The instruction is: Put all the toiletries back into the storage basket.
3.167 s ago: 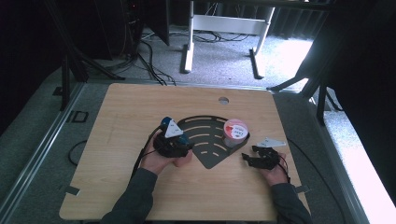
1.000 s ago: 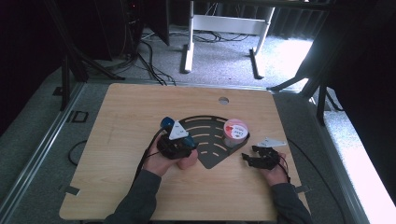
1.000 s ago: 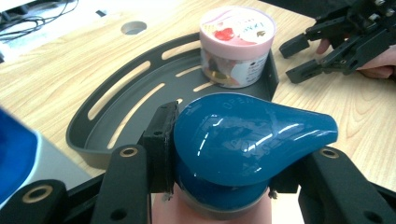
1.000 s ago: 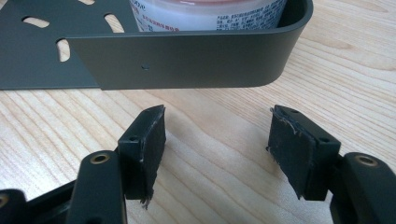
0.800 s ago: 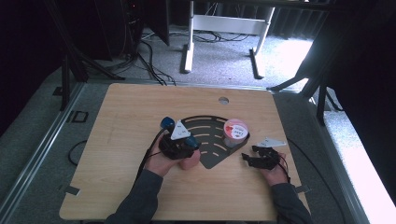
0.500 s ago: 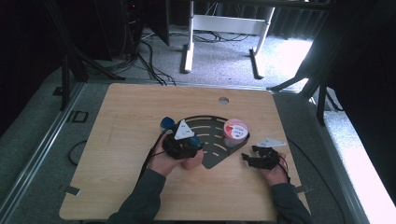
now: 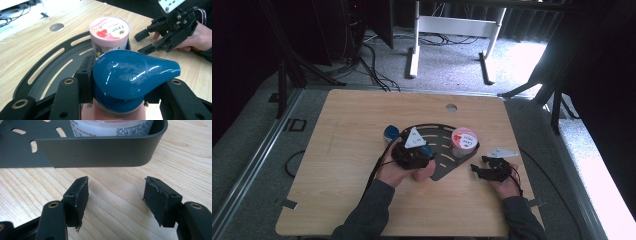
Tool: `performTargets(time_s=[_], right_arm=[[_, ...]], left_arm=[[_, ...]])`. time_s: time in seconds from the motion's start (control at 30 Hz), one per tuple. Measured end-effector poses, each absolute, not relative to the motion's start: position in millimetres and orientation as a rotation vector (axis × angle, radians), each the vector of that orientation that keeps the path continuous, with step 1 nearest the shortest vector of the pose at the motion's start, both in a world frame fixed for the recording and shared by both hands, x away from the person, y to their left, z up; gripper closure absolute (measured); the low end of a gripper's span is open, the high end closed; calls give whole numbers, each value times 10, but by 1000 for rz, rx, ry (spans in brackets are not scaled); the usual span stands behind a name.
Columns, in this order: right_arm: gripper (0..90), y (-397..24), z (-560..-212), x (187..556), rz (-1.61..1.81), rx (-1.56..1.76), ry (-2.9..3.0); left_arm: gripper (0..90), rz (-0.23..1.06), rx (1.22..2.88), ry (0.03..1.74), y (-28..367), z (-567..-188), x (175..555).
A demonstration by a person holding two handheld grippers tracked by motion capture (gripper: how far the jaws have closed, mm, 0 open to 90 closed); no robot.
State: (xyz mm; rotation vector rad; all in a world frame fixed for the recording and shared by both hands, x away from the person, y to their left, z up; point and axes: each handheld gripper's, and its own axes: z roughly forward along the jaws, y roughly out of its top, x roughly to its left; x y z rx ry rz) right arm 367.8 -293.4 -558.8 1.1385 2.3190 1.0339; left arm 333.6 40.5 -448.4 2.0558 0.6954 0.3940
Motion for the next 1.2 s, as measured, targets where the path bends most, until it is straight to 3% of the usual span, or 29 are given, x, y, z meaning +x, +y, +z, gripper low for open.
performTargets(time_s=[1.2], right_arm=[[358,-2933,-5587,3678,1034,1134,2323]], left_arm=[[530,402,2041,699,193,-4481,3499]])
